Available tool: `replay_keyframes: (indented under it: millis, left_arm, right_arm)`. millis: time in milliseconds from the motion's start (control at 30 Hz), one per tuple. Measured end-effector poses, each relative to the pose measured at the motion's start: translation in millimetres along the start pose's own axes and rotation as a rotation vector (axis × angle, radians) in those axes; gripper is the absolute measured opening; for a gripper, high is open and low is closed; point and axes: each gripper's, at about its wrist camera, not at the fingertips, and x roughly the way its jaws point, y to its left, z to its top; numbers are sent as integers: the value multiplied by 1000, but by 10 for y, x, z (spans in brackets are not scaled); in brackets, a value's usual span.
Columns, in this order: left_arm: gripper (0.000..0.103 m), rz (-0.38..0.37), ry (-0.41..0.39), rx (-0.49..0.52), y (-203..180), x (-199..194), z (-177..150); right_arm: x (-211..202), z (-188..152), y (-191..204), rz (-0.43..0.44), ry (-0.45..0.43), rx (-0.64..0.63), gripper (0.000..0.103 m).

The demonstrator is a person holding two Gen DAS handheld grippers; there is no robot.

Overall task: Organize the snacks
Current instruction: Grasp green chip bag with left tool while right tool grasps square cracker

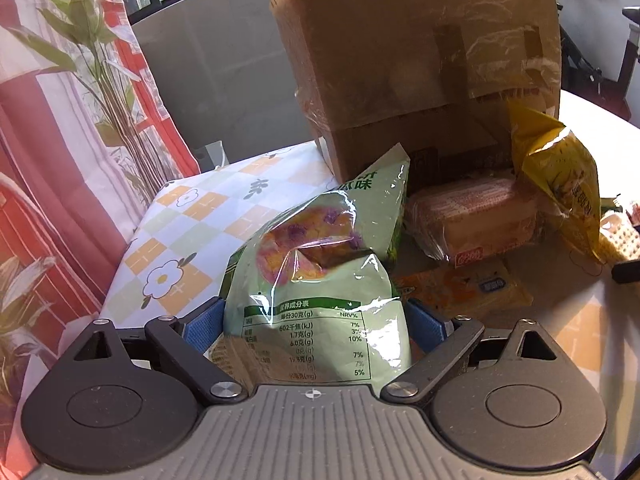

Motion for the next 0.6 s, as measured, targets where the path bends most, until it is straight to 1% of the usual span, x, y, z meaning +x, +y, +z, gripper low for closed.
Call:
replay_keyframes:
  millis: [67,133,200,300,500,600]
  left_arm:
    - [96,2,5,-10,26,11,-14]
    - [96,4,20,-44,79,39,2]
    - [96,21,32,-68,99,69,29]
    - [96,48,48,-65,96,105,63]
    - [97,49,66,-43,115,180,72]
    - [97,75,78,-46,146,229,61]
  right_arm:
    - [-2,-2,-2,1,-1,1,58]
    - [-2,-2,-2,1,-1,1,58]
    - [-3,-3,-2,1,-1,1,58]
    - [-3,-3,-2,1,-1,1,58]
    - [-5,-7,0,0,-2,2,58]
    - [-9,-10,1,1,-3,3,58]
